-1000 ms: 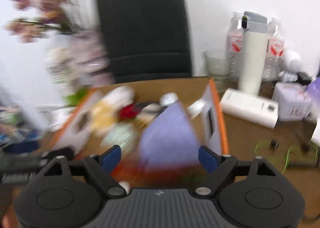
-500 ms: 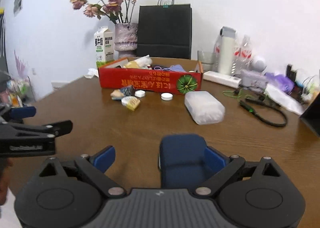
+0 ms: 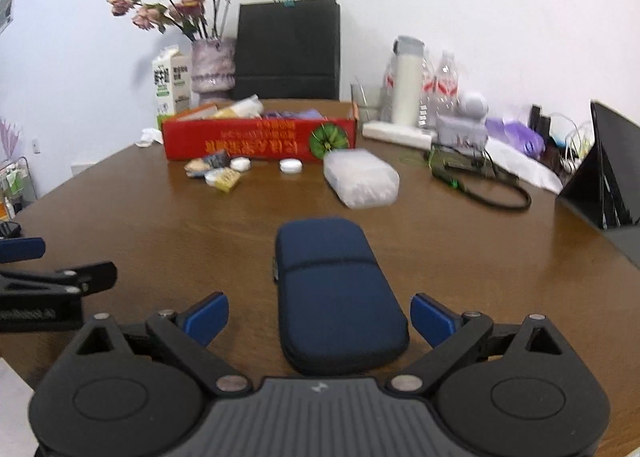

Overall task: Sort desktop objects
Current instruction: 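Grasp the navy glasses case with the right tool and lift it, then grasp the small gold packet with the left tool while the right tool holds the navy case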

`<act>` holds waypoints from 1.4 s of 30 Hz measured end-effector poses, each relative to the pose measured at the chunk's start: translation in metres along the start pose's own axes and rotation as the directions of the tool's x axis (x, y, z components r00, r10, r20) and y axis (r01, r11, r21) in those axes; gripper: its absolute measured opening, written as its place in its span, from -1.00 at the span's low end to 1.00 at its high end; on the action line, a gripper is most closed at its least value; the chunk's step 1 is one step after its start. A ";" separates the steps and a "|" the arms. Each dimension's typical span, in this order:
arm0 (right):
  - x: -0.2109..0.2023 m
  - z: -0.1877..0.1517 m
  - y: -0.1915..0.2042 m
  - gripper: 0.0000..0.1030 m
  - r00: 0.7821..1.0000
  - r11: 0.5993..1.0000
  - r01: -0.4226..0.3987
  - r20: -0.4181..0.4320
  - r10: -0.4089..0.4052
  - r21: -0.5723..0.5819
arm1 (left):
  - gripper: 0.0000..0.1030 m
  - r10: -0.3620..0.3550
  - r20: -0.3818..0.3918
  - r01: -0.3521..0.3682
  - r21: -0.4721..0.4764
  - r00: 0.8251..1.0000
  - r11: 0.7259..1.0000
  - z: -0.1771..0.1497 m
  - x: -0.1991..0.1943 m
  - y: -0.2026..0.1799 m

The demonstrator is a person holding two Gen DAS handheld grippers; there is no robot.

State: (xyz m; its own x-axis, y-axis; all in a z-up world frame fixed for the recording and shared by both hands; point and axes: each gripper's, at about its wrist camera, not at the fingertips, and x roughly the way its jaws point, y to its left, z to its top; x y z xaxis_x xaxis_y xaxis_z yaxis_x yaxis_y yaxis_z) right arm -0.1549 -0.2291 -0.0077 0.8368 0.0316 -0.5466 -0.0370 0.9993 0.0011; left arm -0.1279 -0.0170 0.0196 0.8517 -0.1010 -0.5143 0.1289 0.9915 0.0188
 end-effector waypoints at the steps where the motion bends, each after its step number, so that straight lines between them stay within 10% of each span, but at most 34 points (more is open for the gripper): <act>1: 0.003 -0.003 -0.001 0.88 1.000 1.000 0.004 -0.009 -0.004 -0.002 | 1.00 -0.023 -0.008 0.023 -0.007 1.000 1.000 0.003 0.003 0.001; 7: 0.032 0.003 -0.009 0.50 0.999 0.999 0.017 -0.049 -0.015 0.033 | 0.84 -0.150 -0.006 0.150 -0.004 0.989 0.989 0.054 0.045 0.000; 23: 0.059 0.024 -0.039 0.43 0.992 0.995 -0.104 -0.069 0.104 0.006 | -0.53 -0.016 -0.075 0.022 0.080 0.997 0.997 0.099 0.182 -0.047; 31: 0.058 0.024 -0.042 0.42 0.986 0.987 -0.158 -0.053 0.160 0.042 | -0.57 -0.078 -0.044 0.077 -0.029 0.996 0.997 0.096 0.149 -0.032; 42: 0.050 0.022 -0.033 0.30 1.000 1.000 -0.022 -0.011 0.022 0.013 | -0.57 -0.155 -0.038 0.151 -0.087 0.987 0.985 0.065 0.042 0.007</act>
State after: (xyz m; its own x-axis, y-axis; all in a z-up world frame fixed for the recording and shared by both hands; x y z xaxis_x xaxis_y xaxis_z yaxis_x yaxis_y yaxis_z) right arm -0.0996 -0.2602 -0.0164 0.8300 0.0533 -0.5552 -0.0483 0.9986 0.0237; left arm -0.0580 -0.0194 0.0537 0.8016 -0.2503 -0.5429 0.2115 0.9681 -0.1341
